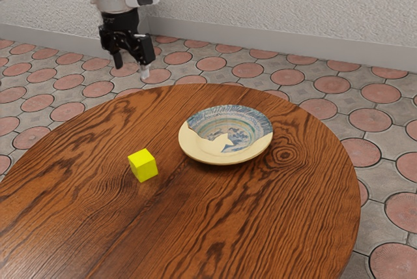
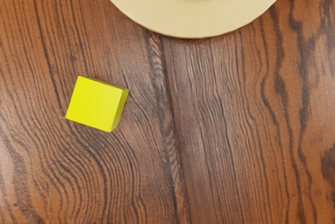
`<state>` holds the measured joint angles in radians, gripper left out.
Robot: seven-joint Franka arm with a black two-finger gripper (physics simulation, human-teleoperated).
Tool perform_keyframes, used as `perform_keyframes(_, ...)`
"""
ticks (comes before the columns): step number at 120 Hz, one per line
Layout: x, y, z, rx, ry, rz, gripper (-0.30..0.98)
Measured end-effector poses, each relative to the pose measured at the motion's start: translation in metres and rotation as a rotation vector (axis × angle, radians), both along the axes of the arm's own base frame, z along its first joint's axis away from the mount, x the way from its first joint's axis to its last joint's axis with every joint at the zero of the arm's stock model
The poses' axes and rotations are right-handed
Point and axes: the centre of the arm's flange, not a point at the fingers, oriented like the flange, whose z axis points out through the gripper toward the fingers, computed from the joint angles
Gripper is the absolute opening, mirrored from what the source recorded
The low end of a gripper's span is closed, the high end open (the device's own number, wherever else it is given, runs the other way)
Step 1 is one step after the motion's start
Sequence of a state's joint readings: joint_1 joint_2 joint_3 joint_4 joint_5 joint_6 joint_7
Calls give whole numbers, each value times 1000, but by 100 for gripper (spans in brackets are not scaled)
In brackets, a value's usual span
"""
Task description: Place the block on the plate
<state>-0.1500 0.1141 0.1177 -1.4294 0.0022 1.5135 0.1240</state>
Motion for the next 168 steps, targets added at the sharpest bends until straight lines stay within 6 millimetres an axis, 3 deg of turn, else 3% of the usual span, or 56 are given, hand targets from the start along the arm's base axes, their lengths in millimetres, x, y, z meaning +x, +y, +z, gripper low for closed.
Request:
perform_keyframes(18, 3, -8, -3, 0, 3, 47, 69)
perform_keyframes(26, 9, 0, -10, 9, 21, 82, 68)
perform_keyframes(55, 59, 104, -58, 41, 70, 198, 69)
perform_keyframes(73, 79, 141, -96, 23, 80, 145, 69)
perform_keyframes(110, 117, 121, -173, -73, 59, -113, 69)
perform_keyframes(129, 129, 81, -186, -89, 32, -257, 68)
perform_keyframes(138, 134, 75, -199, -88, 35, -300, 68)
perform_keyframes(147, 133, 76, -209, -93, 39, -327, 68)
perform_keyframes(168, 111, 89, -238, -137, 66, -351, 69)
